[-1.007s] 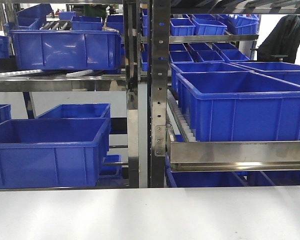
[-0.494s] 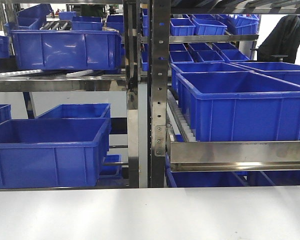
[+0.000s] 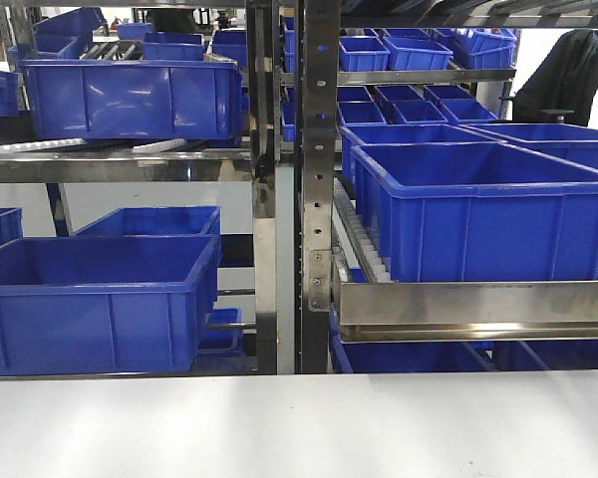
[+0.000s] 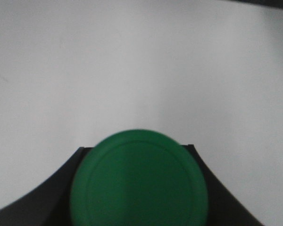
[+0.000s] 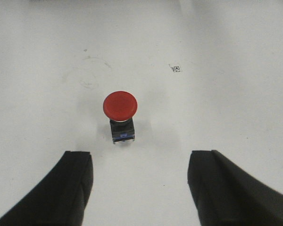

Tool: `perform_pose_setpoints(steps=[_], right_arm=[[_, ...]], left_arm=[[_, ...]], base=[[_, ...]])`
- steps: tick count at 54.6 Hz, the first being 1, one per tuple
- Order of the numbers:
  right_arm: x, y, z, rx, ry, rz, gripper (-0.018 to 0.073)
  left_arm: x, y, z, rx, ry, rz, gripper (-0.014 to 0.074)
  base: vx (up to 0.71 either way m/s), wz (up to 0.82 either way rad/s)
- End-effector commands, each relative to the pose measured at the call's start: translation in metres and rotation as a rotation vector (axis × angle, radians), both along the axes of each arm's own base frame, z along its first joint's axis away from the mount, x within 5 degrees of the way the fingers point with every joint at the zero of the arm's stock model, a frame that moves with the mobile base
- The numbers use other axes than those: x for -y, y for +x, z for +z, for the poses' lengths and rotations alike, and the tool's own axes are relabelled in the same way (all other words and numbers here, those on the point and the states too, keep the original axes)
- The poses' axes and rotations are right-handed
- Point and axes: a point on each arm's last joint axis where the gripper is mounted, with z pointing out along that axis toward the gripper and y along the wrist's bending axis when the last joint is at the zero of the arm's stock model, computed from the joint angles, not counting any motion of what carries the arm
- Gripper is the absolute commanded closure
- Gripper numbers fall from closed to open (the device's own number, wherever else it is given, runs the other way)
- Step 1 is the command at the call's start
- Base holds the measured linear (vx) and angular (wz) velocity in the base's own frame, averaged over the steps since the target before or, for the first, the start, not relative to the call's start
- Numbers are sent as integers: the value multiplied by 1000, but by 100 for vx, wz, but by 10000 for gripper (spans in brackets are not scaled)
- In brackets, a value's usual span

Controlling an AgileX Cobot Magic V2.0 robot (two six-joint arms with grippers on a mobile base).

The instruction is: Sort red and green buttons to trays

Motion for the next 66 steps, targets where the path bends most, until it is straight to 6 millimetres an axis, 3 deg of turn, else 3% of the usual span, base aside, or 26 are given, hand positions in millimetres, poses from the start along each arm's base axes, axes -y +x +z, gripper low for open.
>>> perform_pose_setpoints(steps=[1,11,29,41,50,66], right_arm=[[-3,21,13,114,-8,45,17],[-7,48,-5,71,22,80,0],[-14,99,-44,-34,57,140,1],[-14,131,-43,-45,57,140,1],[-12,135,-40,-71,45,129,1],[-11,136,-51,-142,4,152,1]], left_arm=[[0,3,28,163,-22,8,601],[0,-4,42,191,-24,7,599],[0,-7,46,192,-14,2,599],[0,-7,46,191,-14,2,599],[0,-7,46,191,-14,2,599],[0,-7,46,191,-14,2,599]], base=[[0,0],[0,0],[0,0],[0,0],[0,0],[0,0]])
